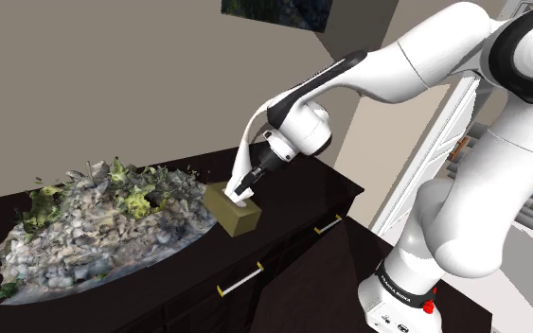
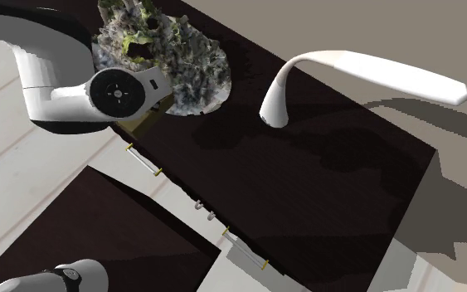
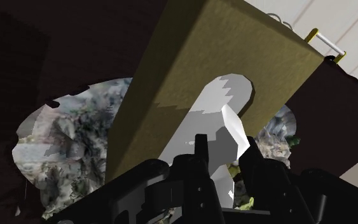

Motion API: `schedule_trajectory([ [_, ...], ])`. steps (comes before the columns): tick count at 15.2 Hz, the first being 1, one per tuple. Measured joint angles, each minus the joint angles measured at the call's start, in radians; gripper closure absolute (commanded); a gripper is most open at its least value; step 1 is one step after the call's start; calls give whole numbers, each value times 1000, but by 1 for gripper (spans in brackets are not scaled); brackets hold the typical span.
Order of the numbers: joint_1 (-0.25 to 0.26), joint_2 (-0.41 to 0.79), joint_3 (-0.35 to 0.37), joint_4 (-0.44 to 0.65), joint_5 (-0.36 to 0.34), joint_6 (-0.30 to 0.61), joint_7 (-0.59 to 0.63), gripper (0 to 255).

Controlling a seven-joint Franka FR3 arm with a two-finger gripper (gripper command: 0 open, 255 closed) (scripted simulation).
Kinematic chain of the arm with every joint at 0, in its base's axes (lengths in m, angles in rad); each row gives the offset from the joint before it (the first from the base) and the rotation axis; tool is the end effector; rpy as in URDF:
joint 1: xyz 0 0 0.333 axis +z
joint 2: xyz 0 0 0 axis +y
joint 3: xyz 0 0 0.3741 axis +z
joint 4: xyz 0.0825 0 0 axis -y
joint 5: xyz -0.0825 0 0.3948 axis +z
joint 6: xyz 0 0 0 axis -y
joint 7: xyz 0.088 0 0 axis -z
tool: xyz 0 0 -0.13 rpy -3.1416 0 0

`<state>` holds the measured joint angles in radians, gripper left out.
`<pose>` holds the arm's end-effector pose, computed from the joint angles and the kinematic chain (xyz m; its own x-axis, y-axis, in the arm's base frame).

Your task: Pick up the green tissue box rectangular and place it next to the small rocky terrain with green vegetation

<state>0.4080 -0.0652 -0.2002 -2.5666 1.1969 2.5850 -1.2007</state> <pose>0.4467 0.0888 0.3192 0.8711 0.2342 0.4317 0.4285 -0.7920 -0.4350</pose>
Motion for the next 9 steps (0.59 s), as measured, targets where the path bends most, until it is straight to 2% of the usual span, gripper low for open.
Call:
schedule_trajectory([
  [9, 8, 128, 4, 27, 186, 14, -190, 255],
])
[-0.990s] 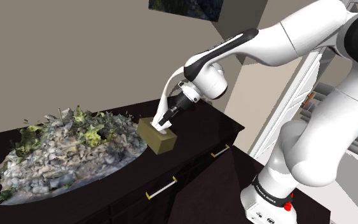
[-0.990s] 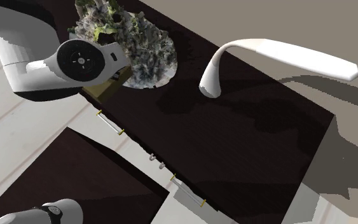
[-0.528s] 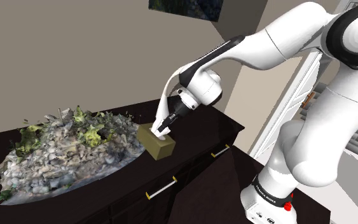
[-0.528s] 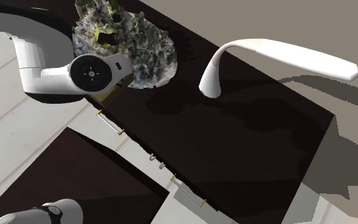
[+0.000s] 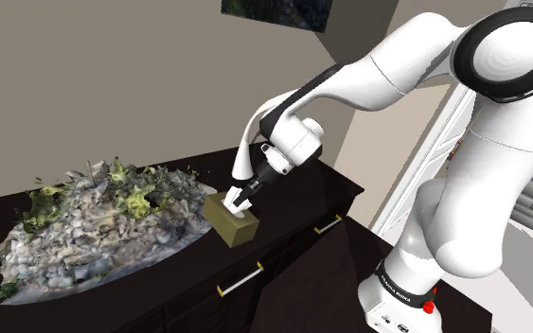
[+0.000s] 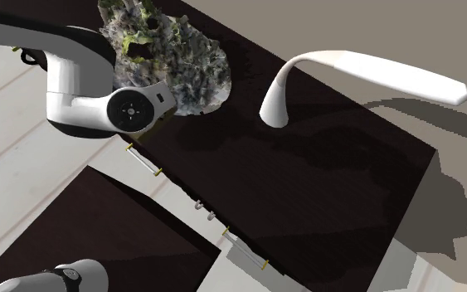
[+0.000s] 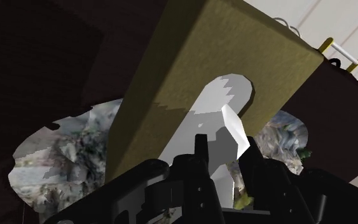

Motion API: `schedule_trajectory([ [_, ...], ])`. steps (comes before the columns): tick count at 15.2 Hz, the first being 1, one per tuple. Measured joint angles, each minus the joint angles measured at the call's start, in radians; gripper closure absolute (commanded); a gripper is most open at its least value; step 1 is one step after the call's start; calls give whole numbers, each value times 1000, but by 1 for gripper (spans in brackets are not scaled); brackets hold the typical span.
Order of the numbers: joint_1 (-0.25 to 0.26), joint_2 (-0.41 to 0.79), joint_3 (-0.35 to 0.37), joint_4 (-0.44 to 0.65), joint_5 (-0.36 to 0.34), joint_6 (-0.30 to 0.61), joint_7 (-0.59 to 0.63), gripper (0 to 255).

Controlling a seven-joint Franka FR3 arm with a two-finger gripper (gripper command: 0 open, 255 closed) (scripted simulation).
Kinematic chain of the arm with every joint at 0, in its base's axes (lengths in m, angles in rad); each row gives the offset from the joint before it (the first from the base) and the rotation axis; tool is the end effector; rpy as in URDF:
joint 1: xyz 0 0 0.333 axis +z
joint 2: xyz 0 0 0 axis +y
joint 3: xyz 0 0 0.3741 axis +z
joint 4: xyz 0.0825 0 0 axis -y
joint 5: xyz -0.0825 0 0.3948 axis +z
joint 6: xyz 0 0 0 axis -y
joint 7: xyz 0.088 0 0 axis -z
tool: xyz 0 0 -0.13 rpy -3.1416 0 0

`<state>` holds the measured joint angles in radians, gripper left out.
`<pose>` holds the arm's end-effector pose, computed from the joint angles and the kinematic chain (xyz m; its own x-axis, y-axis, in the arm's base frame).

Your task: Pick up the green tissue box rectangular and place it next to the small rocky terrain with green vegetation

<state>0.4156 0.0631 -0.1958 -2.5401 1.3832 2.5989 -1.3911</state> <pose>0.4518 0.0921 0.2714 0.8711 0.2343 0.4317 0.4286 -0.7920 -0.4348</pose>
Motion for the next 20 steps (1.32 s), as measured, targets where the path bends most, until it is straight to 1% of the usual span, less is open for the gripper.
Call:
schedule_trajectory([
  [13, -17, 208, 15, 68, 242, -18, -257, 255],
  [15, -18, 224, 16, 73, 260, -20, -277, 255],
  [20, -18, 230, 17, 77, 264, -21, -281, 255],
])
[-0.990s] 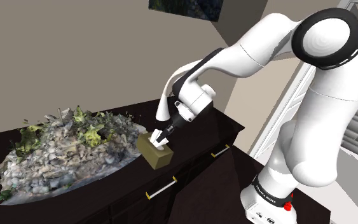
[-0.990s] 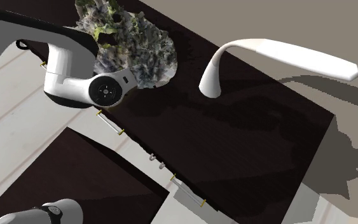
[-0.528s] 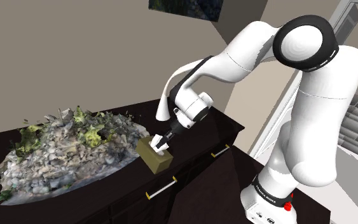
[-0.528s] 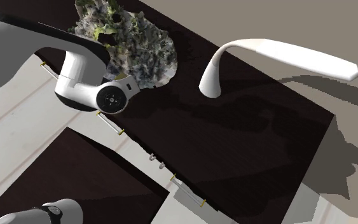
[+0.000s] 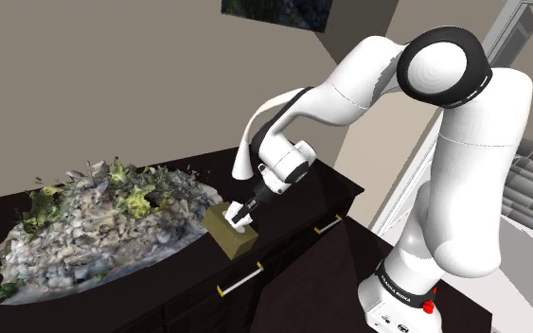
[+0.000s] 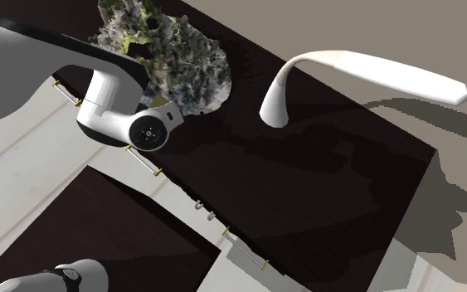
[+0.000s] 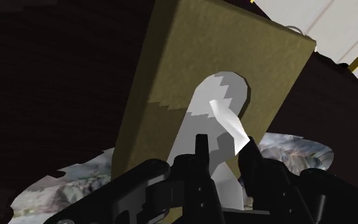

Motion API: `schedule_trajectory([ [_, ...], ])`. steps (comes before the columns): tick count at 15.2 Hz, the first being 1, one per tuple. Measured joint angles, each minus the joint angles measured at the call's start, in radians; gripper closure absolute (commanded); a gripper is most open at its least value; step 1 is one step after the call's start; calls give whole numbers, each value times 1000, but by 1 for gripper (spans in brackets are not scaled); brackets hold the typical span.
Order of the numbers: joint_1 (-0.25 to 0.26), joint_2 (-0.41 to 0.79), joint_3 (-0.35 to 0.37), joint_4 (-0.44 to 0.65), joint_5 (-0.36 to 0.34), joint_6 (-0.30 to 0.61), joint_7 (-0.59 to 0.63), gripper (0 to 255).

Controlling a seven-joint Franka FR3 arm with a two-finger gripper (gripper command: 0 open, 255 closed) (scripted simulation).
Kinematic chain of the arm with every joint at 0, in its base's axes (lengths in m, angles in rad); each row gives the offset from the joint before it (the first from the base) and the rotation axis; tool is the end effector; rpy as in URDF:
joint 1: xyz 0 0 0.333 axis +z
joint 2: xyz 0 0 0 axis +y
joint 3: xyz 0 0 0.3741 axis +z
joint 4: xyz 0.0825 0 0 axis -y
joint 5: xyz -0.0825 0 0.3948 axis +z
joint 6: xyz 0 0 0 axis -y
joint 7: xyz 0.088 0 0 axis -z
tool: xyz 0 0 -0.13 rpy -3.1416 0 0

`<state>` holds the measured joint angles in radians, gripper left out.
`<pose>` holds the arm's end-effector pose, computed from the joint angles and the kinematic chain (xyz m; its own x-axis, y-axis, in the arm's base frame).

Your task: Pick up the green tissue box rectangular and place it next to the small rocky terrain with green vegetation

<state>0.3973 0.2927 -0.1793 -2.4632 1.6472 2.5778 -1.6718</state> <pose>0.4620 0.0934 0.1896 0.8732 0.2322 0.4285 0.4243 -0.7949 -0.4337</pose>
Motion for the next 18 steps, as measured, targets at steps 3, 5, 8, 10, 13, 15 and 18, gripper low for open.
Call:
schedule_trajectory([
  [3, 2, 1, 2, 5, 0, -1, 2, 0],
  [5, 2, 1, 2, 6, 0, -1, 3, 0],
  [8, 0, -23, -3, -11, -19, -1, 15, 0],
  [10, -8, -82, -19, -46, -78, -5, 54, 0],
  [13, -20, -141, -39, -81, -149, -12, 96, 0],
  [15, -22, -148, -41, -86, -156, -13, 100, 0],
  [18, -22, -151, -42, -88, -159, -13, 101, 0],
])
